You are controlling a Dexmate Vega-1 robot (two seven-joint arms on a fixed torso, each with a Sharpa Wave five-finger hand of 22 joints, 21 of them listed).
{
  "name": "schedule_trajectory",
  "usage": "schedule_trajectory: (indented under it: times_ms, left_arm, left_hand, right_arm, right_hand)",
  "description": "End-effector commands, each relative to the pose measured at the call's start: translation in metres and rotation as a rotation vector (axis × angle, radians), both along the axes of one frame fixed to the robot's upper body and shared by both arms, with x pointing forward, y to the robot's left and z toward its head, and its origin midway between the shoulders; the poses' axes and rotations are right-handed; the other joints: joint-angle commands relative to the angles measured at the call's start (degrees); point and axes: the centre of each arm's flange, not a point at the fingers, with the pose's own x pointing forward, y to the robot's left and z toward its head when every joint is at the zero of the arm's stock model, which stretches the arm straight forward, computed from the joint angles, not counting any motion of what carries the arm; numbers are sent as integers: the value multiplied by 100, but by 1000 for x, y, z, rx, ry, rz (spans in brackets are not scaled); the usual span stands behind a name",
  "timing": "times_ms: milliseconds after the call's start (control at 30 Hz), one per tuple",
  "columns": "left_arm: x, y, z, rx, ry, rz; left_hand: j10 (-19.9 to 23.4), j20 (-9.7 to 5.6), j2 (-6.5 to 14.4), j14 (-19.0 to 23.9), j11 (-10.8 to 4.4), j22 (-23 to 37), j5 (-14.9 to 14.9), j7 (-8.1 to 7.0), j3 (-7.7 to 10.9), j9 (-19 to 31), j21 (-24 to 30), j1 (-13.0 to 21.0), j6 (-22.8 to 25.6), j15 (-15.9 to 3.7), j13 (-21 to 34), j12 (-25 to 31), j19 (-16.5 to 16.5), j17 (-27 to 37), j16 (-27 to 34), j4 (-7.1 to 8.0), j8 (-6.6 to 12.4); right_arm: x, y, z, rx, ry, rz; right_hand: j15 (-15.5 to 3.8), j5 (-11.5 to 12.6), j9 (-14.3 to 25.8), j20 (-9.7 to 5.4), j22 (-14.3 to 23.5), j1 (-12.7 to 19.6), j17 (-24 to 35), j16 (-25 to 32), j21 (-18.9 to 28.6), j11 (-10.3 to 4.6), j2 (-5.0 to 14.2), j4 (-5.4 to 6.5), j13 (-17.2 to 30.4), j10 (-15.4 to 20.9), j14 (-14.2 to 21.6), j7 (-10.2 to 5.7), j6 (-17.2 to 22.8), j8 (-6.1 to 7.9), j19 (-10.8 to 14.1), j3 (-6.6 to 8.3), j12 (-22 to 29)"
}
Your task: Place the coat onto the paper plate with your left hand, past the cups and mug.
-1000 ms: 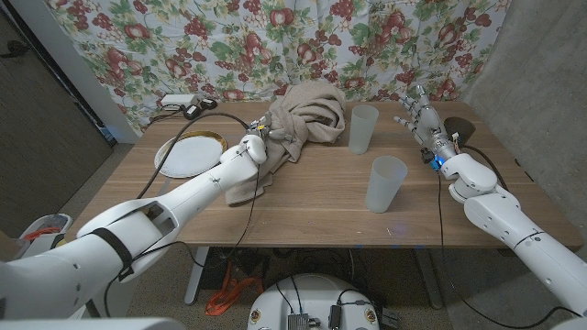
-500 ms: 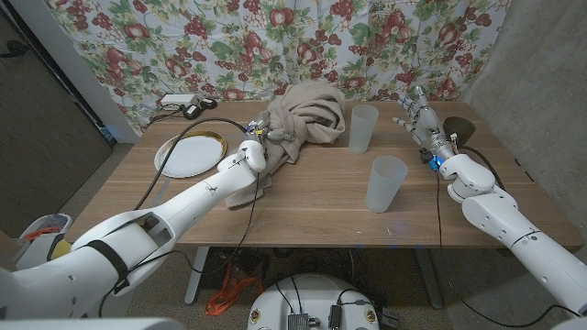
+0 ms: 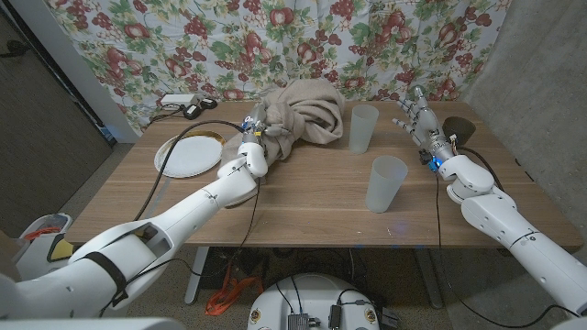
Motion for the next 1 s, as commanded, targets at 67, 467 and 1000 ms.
schedule_trajectory:
  times_ms: [67, 467, 1000]
  left_arm:
    - [-17, 0, -2, -20, -128, 37]
    - [-35, 3, 4, -27, -187, 58]
    - [-57, 10, 8, -35, -267, 80]
  left_hand:
    - [767, -132, 2119, 578, -716, 58, 125, -630, 1215, 6, 59, 2385, 702, -710, 17, -5, 18, 31, 126, -252, 2709]
    - [784, -163, 2056, 529, -700, 93, 237, -634, 1325, -40, 107, 2376, 733, -701, 18, 0, -11, 27, 299, -227, 2753]
    - [831, -172, 2008, 474, -691, 113, 320, -653, 1417, -94, 186, 2373, 772, -732, 20, 3, -23, 19, 437, -230, 2795]
  right_arm:
    - [-2, -3, -2, 9, 1, -13]
    - [-1, -2, -1, 7, 6, -12]
    - [1, -1, -1, 0, 19, -10]
  right_hand:
    - [-114, -22, 15, -22, 9, 8, -7, 22, 15, -7, 32, -9, 7, 91, 23, -2, -46, -37, 5, -35, 4]
    - [-117, -20, 15, -34, 9, 16, -7, 20, 11, -11, 42, -13, 9, 101, 22, 3, -58, -41, 0, -33, 3]
    - [-117, -20, 15, -59, 9, 23, -8, 17, 6, -12, 52, -19, 11, 105, 18, 5, -51, -38, -4, -35, -3]
